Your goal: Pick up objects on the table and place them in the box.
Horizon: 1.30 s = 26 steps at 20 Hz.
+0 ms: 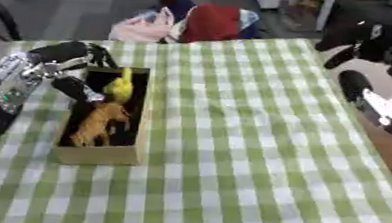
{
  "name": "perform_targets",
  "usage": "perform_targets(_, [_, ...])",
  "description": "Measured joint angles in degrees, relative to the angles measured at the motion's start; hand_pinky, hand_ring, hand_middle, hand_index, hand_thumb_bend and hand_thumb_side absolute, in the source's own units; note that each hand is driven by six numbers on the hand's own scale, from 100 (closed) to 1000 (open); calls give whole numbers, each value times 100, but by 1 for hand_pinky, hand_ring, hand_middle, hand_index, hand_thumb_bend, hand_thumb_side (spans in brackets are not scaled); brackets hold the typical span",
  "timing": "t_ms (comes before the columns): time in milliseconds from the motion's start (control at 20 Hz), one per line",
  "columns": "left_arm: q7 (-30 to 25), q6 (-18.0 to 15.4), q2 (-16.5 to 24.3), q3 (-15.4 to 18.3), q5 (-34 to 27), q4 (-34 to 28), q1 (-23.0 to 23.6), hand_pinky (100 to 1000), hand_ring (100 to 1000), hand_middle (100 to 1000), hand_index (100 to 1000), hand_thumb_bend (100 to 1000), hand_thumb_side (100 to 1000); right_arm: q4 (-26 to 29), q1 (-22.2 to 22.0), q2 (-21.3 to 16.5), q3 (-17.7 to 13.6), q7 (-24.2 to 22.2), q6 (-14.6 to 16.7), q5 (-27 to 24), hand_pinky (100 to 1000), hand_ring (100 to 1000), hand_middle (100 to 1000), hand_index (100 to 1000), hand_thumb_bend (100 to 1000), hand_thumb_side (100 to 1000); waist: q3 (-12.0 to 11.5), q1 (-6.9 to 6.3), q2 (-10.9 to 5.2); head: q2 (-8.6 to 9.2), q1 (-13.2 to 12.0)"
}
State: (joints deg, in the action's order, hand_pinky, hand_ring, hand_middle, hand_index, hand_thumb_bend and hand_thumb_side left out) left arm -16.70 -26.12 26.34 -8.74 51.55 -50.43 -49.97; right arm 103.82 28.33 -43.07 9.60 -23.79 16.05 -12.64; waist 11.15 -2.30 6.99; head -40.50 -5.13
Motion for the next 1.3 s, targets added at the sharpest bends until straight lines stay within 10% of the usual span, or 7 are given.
perform_targets(150, [-72, 26, 108, 27, -302, -179, 70, 763, 740, 755, 825, 700, 832, -48, -4, 16, -1, -18, 23, 2, 688, 824, 731, 832, 100, 427, -50, 22, -25, 0, 28])
perform_targets(500, [119, 461, 517, 287, -2357, -1375, 787, 682, 590, 609, 745, 162, 798, -93, -149, 41, -61, 62, 62, 1, 683, 821, 721, 826, 100, 423, -301, 101, -79, -30, 132])
perform_targets(850, [365, 1355, 799, 753, -4988, -3232, 2086, 675, 580, 597, 736, 110, 807, -150, -391, 149, -152, 339, 13, -23, 673, 816, 700, 824, 100, 420, -532, 123, -120, -84, 213])
perform_targets(1300, [650, 2044, 430, 1239, -5819, -4438, 2936, 675, 577, 595, 740, 104, 849, -138, -756, 444, -263, 881, -159, -87, 659, 825, 713, 825, 100, 450, -763, 129, -117, -287, 149])
